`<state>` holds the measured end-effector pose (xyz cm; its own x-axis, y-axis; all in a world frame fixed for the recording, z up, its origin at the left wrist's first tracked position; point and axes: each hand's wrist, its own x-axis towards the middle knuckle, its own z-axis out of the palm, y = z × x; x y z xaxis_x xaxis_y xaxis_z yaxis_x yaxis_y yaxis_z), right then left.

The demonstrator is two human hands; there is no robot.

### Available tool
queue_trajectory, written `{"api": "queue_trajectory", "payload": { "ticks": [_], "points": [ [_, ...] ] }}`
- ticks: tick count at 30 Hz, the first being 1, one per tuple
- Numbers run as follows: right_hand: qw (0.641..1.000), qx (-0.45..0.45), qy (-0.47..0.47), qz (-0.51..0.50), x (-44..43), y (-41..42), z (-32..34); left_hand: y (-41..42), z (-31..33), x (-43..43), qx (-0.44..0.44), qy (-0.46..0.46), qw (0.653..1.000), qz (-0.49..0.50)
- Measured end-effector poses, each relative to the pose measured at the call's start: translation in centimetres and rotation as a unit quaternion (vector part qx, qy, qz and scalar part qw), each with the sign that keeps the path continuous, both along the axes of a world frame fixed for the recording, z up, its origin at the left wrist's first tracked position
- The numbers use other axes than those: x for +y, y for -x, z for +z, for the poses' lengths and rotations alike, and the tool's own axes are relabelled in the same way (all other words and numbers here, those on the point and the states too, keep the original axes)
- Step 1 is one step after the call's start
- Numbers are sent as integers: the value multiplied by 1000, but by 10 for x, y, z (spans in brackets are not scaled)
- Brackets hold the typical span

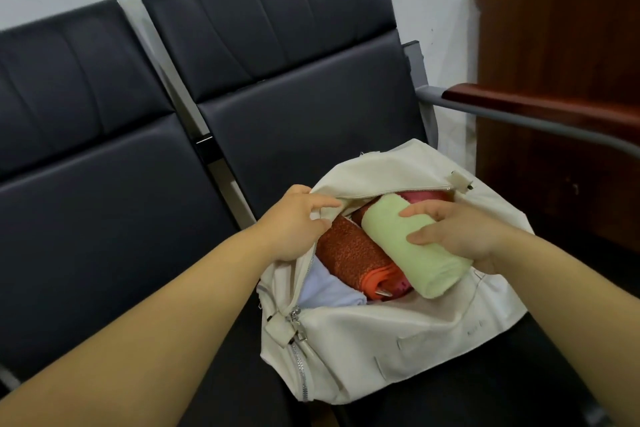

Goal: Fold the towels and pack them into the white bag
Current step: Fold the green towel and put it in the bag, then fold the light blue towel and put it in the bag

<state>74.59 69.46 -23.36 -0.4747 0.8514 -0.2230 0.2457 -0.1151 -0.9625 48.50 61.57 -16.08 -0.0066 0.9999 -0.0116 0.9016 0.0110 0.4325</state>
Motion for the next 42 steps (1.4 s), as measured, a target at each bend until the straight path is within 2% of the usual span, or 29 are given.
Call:
{"api": "queue_trajectory", "payload": {
  "ticks": [2, 6, 11, 13, 16, 18, 21, 25, 28, 31, 34, 42],
  "points": [
    [999, -12, -35, 5, 7, 7, 0, 1, 6, 6, 55, 34, 998, -13],
    [996, -24, -79, 32, 29, 18, -6, 2, 18, 13, 93, 49, 993, -61],
    [981, -70, -157, 90, 52, 30, -8, 7, 23, 22, 68, 16, 995, -75],
    [980, -43, -166, 99, 56, 35, -6, 11, 22, 25, 60, 1, 995, -74],
    [987, 14, -128, 93, 63, 43, -11, 14, 22, 28, 55, -22, 996, -69],
    [977, -75, -164, 118, 67, 44, -14, 16, 22, 30, 55, -28, 996, -60],
    [936, -238, -191, 174, 73, 38, -12, 18, 23, 33, 59, -26, 996, -57],
    [909, -291, -205, 217, 70, 38, -10, 20, 22, 34, 58, -26, 996, -55],
    [900, -306, -233, 203, 57, 42, -16, 19, 20, 33, 52, -16, 997, -53],
    [913, -288, -264, 121, 43, 35, -20, 16, 15, 28, 44, -10, 998, -52],
    [900, -300, -310, 57, 22, 24, -15, 11, 10, 16, 25, -10, 999, -43],
    [890, -242, -382, 67, -80, 39, 23, 17, 0, -83, -35, -37, 999, 9]
  ]
}}
